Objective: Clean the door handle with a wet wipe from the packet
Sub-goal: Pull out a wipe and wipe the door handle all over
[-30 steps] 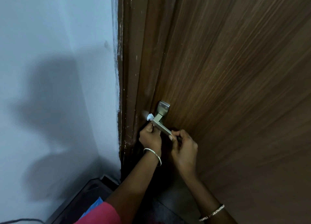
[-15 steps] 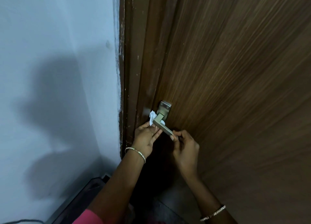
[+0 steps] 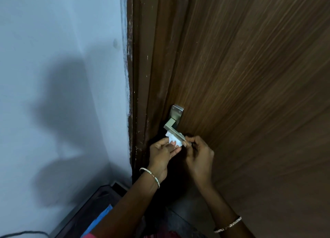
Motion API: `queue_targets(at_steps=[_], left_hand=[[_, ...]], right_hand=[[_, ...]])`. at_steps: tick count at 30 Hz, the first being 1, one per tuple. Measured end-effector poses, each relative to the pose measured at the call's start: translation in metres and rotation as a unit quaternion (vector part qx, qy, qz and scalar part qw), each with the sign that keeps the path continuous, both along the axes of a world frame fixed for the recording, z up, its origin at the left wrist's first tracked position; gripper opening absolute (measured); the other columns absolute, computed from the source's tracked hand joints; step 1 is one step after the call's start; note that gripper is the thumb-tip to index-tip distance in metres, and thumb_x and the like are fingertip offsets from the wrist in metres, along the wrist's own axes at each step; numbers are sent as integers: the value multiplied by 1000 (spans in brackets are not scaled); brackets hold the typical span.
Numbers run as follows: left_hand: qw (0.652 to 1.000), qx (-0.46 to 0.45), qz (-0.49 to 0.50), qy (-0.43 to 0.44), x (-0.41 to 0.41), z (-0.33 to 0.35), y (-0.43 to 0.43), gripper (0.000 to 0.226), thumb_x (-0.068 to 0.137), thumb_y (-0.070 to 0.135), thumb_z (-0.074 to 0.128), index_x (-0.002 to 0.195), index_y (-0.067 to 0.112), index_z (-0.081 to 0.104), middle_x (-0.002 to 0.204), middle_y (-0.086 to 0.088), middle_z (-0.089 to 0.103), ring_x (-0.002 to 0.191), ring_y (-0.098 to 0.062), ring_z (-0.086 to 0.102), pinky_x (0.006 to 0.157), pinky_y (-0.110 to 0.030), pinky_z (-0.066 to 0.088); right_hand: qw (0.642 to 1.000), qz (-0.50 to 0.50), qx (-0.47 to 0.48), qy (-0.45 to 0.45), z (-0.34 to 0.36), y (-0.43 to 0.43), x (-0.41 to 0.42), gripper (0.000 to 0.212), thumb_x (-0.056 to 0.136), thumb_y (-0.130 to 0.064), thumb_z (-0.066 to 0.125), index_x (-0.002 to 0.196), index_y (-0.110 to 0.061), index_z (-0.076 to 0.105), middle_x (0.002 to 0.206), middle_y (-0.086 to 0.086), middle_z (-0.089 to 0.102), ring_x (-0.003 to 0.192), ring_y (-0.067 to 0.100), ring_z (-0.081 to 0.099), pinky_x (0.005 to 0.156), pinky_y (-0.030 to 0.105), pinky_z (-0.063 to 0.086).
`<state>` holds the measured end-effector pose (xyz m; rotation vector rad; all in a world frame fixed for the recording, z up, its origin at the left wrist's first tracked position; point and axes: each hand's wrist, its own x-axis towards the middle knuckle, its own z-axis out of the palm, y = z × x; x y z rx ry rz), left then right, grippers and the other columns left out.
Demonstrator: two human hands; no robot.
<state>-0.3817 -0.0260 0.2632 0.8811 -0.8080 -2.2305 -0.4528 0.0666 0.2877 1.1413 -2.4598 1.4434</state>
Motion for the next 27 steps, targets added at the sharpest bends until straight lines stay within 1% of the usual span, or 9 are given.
queue_targets(at_steps=[6,8,10,13,16,18,22,25,27], left_hand=[[998,-37,-58,5,-3,10,16,18,91,-4,58,105,-5,70,104,-17,73,88,-19,72,74,-24,59],[994,-55,-95,10,-3,11,21,19,93,1,58,103,1,73,103,-15,75,93,-21,72,78,-28,59],[990,-68,-127,8,-2,13,23,20,93,4,57,101,8,76,102,-12,76,97,-21,72,80,-30,58],[988,-66,-140,7,-2,14,19,27,93,-2,53,98,9,77,100,-11,77,96,-20,73,77,-28,57],[994,-11,-105,18,1,15,7,20,91,-5,57,105,-3,71,99,-15,76,86,-17,75,70,-23,58],[997,31,-64,10,4,15,-4,18,88,-7,61,105,-7,68,97,-18,74,78,-18,75,68,-24,60],[999,45,-12,14,12,16,-22,11,85,-6,64,94,-4,69,80,-14,75,69,-18,73,63,-26,60],[999,48,5,18,14,18,-27,10,85,0,68,95,-1,70,83,-13,77,74,-19,75,66,-26,61],[998,54,-1,21,13,18,-26,8,84,3,70,93,2,71,85,-12,78,76,-19,75,68,-27,62]], right_hand=[[1000,2,-4,26,9,6,6,25,87,1,61,105,-14,70,107,-3,71,101,13,66,86,28,53],[1000,-1,-12,17,11,4,5,27,85,4,62,105,-12,71,114,-2,68,107,14,62,89,30,52],[1000,9,-20,-17,13,2,4,27,83,6,62,103,-10,70,120,-3,67,113,10,62,93,24,51],[998,27,-21,-54,14,4,1,26,84,3,63,100,-17,67,108,-11,72,107,2,66,91,20,53],[996,37,-30,-76,12,5,-3,24,86,-1,65,97,-23,67,100,-17,73,101,-5,66,87,20,54],[996,29,-32,-80,9,4,-5,23,87,-3,65,97,-23,67,101,-17,73,102,-5,66,90,22,54],[996,35,-38,-76,5,3,-6,23,89,-5,65,98,-26,68,102,-18,72,103,-5,66,90,19,53],[995,50,-34,-80,6,4,-9,27,92,-7,62,100,-31,68,103,-23,72,103,-7,66,88,13,51],[991,72,-30,-104,7,8,-12,29,95,-8,57,105,-33,68,106,-23,72,103,-4,67,89,15,51]])
